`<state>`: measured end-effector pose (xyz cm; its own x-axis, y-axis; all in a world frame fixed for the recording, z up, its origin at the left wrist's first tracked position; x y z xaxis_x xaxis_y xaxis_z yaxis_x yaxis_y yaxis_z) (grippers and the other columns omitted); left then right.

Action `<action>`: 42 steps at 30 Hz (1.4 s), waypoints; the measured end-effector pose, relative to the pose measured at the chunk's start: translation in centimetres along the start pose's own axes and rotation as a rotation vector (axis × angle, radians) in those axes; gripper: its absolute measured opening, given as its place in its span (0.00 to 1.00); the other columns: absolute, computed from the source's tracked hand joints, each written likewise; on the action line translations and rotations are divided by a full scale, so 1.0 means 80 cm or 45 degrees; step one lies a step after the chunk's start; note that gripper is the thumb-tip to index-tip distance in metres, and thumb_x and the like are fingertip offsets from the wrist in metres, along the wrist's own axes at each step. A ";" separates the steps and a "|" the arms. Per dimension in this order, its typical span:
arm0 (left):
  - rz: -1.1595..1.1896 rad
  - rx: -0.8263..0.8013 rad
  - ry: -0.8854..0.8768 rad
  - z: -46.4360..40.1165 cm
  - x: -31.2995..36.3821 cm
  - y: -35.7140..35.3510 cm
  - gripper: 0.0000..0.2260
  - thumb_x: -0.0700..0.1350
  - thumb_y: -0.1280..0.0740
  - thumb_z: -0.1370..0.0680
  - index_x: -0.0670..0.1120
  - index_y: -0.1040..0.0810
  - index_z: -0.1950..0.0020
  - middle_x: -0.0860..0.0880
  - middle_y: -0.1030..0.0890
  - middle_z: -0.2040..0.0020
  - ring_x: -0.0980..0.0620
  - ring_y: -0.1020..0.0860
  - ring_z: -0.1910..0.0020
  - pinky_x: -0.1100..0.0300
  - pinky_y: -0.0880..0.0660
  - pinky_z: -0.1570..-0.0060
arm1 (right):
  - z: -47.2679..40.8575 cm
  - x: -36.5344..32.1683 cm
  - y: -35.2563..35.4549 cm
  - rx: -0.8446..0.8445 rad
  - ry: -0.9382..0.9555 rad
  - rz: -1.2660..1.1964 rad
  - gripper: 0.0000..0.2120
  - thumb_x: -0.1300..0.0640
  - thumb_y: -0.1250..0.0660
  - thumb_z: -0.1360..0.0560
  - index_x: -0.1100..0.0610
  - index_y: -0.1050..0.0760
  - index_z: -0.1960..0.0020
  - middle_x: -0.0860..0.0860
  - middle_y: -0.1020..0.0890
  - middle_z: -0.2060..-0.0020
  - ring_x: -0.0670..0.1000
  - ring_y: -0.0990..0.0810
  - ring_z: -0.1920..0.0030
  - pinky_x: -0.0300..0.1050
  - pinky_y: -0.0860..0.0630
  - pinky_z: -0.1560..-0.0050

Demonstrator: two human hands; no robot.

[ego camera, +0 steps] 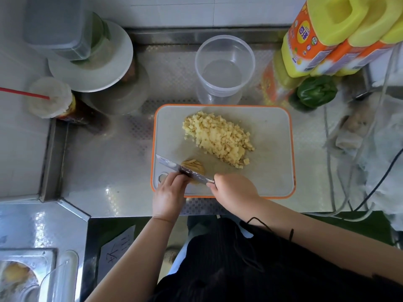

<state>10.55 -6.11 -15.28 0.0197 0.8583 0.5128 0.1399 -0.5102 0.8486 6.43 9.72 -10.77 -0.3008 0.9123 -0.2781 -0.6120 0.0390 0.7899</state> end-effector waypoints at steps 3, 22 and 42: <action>0.004 0.017 0.002 -0.001 0.000 0.000 0.03 0.37 0.29 0.28 0.42 0.17 0.56 0.46 0.19 0.59 0.41 0.22 0.66 0.52 0.24 0.73 | 0.000 -0.003 0.000 -0.012 0.014 -0.002 0.15 0.49 0.47 0.17 0.55 0.36 0.59 0.48 0.34 0.72 0.48 0.36 0.73 0.43 0.44 0.75; 0.132 0.126 -0.024 0.008 -0.008 -0.010 0.06 0.40 0.33 0.25 0.51 0.24 0.52 0.53 0.24 0.53 0.43 0.23 0.67 0.55 0.26 0.74 | -0.020 -0.009 -0.036 -0.085 -0.003 -0.010 0.16 0.50 0.47 0.17 0.60 0.29 0.51 0.49 0.35 0.71 0.55 0.28 0.66 0.45 0.35 0.67; 0.052 0.166 0.080 0.017 -0.002 -0.007 0.11 0.43 0.38 0.22 0.39 0.18 0.54 0.44 0.19 0.53 0.50 0.26 0.56 0.61 0.30 0.62 | 0.001 -0.024 -0.003 0.211 0.046 0.005 0.17 0.50 0.28 0.28 0.56 0.31 0.67 0.46 0.38 0.80 0.49 0.45 0.81 0.36 0.57 0.77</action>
<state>11.77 -5.90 -16.03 -0.0337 0.8298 0.5571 0.2678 -0.5295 0.8049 7.21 8.04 -10.37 -0.3309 0.8974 -0.2918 -0.4823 0.1049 0.8697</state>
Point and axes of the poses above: each hand's wrist, its own z-axis away from the middle knuckle, its own y-axis out of the back of the hand, x = y × z, the point moved 7 cm from there along -z, towards the middle knuckle
